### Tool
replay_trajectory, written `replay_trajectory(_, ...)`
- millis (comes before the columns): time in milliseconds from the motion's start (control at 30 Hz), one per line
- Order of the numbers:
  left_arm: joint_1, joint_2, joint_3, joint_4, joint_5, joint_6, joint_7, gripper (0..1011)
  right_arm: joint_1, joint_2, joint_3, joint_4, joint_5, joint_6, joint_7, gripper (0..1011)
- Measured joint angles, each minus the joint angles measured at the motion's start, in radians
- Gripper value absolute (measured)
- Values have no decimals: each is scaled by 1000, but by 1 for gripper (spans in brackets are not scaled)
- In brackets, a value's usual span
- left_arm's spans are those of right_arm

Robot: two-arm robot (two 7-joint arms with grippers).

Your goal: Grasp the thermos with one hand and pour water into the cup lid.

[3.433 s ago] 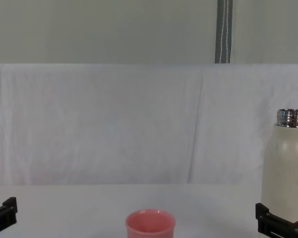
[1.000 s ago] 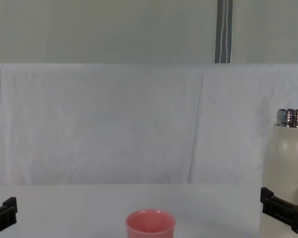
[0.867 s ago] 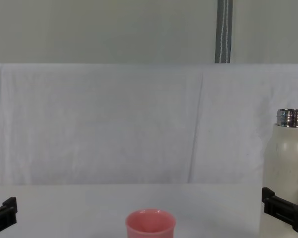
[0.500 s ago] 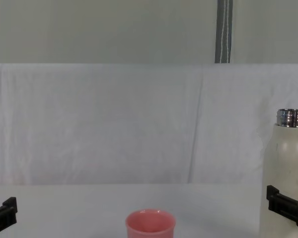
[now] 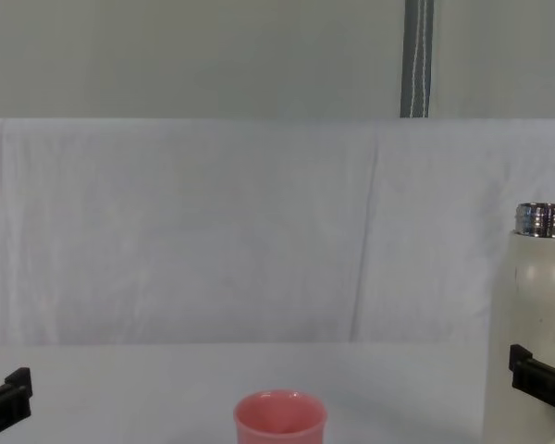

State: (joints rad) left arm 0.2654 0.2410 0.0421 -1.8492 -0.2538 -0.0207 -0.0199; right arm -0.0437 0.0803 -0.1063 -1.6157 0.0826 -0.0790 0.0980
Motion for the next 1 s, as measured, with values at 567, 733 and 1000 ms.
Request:
replay_trajectory(567,0,0,0,0,0,0,0,1001,37,-3,9,40,5,5,9,1003)
replay_trajectory(733,0,0,0,0,0,0,0,1001,44,-3,7,47,1,5,11,1003)
replay_trajectory(1000,0,0,0,0,0,0,0,1001,63,-4,4,63,0,3,16,1003)
